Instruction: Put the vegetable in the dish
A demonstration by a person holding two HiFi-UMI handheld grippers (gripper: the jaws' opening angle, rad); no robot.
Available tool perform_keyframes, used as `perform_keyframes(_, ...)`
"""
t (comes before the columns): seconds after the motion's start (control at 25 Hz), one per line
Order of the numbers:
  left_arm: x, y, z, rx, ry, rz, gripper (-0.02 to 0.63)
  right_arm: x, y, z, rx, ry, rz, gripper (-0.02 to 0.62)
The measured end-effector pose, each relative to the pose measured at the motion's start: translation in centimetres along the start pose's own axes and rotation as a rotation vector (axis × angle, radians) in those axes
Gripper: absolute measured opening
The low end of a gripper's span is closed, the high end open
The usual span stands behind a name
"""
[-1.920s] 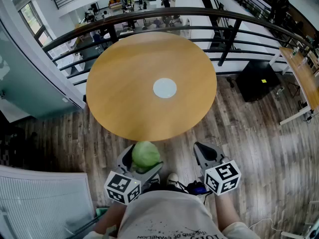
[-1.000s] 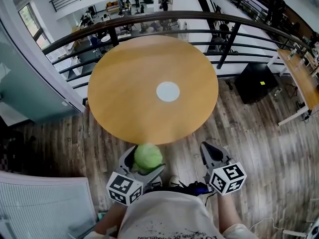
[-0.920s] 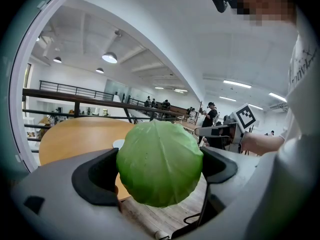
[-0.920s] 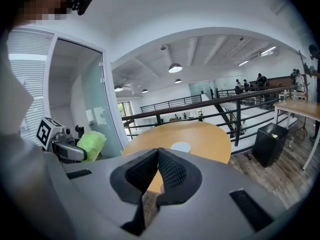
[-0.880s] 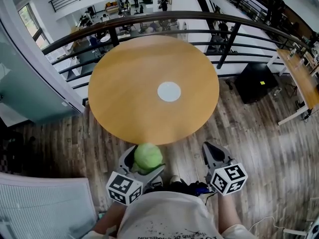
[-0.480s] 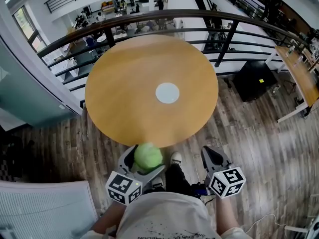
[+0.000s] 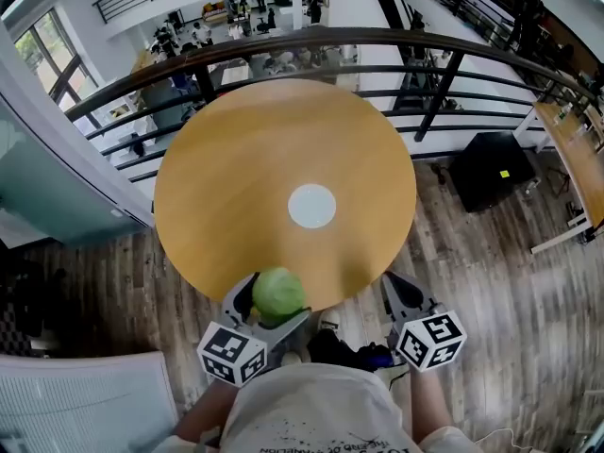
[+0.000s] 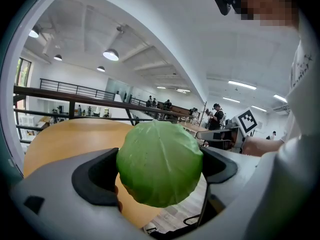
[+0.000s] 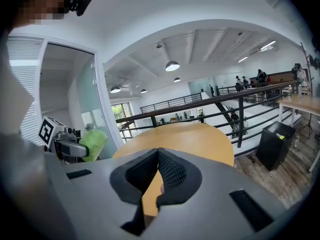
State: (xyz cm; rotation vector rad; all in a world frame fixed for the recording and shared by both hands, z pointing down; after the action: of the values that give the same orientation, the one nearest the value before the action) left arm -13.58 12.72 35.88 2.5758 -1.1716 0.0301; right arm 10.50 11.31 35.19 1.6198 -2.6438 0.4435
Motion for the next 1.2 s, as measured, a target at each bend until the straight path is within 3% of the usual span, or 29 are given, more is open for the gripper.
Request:
perform_keyframes(0.24,4.6,1.1,1.6,0.005,-0.027,0.048,0.494,4.2,-4.2,2.2,-0.02,0.001,0.062,0.025)
perform_keyframes(0.56,8.6,2.1,1.8,0.006,0.004,0.085,0.494,7.4,-7.4,2.6,0.001,0.029,0.1,0.025)
perform_keyframes(1.2,13.5,7.3,1.9,0.037,0.081,0.046,0.494,12.7,-9.2,1.7,0.013,0.063,0.047,0.025)
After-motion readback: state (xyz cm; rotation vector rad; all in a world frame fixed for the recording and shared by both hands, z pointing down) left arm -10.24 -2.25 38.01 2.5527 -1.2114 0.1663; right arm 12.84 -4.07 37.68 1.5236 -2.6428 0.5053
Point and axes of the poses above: the fingertips, and each gripper's own axes: x forward along the fingers, y to its left, z out of its top, the point moved 5 cm from there along -x, backward along the fingers, and after that the axes turned 12 degrees about -y, right-handed, at the moved point
